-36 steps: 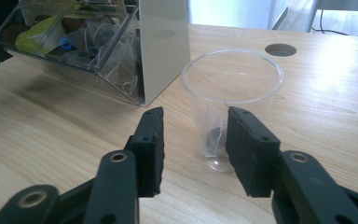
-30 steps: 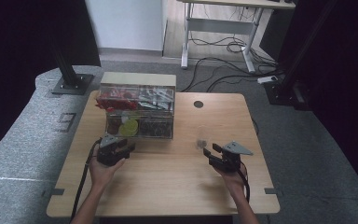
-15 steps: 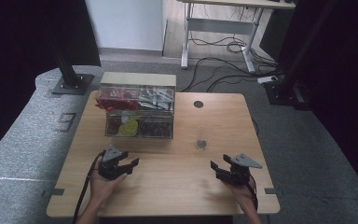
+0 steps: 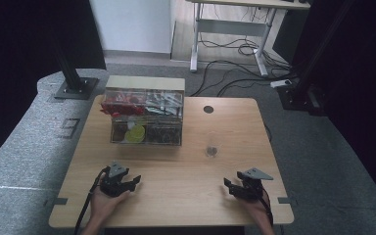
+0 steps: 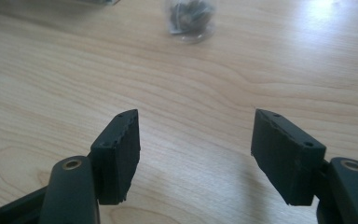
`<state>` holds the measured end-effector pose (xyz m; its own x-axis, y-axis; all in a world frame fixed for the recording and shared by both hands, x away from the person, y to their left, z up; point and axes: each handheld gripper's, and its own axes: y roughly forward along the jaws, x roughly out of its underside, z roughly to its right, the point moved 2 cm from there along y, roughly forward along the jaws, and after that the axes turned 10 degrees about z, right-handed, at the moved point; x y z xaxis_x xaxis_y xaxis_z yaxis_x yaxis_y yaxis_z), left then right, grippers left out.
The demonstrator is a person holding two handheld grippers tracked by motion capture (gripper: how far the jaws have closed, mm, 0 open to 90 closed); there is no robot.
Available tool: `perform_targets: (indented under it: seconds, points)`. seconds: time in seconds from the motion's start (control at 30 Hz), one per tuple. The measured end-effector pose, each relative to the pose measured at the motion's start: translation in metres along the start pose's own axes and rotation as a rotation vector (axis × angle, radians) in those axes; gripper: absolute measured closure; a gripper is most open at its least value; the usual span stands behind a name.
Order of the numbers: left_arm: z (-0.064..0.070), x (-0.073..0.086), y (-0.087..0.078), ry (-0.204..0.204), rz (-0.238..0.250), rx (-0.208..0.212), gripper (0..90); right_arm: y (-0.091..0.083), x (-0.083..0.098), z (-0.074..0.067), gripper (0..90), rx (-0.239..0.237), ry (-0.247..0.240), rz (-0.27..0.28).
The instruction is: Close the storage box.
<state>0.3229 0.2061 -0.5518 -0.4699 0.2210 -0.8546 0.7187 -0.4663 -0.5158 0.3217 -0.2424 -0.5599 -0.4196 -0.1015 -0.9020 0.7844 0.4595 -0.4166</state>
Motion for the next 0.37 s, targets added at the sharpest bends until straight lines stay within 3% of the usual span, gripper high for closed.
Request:
perform_targets:
  seconds: [0.37]
  points:
    - [-0.0024, 0.0012, 0.0005, -0.004, -0.01, -0.007, 39.6, -0.0014, -0.0011, 0.0025, 34.0, 0.013, 0.001, 0.008]
